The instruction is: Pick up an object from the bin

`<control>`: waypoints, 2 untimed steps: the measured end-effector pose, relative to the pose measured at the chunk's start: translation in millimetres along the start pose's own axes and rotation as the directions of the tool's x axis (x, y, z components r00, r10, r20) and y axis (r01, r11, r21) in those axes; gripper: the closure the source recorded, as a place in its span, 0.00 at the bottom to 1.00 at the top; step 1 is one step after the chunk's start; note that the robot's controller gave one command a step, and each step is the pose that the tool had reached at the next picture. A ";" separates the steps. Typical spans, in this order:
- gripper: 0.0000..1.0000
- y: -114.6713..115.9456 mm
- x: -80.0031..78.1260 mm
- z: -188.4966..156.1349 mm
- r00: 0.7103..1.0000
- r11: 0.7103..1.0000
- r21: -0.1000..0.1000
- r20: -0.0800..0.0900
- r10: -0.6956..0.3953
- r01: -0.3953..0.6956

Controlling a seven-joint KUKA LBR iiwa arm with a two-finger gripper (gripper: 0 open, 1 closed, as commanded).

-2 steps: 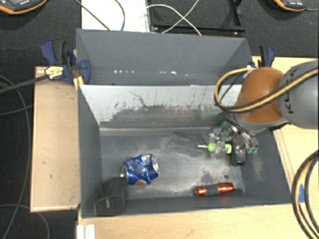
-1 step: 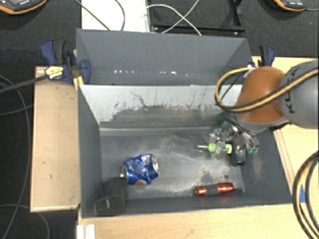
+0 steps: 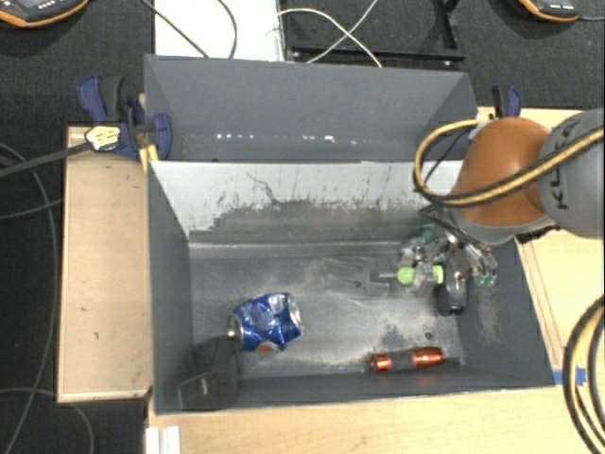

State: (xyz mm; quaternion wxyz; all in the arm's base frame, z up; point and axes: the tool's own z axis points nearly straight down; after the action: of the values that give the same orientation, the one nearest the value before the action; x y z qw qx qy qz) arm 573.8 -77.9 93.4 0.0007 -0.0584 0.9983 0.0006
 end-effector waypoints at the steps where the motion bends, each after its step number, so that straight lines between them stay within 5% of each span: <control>1: 1.00 -0.3 -0.9 -11.5 1.000 1.000 0.001 0.003 0.000 0.000; 2: 1.00 -0.3 -1.3 -23.4 1.000 1.000 0.001 0.004 0.001 -0.001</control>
Offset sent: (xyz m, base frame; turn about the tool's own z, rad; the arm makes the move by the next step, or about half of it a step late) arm 0.0000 -0.0001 0.0373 0.0000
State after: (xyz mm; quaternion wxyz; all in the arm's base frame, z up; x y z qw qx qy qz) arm 575.1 -78.1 116.7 0.0029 -0.0581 0.9983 0.0001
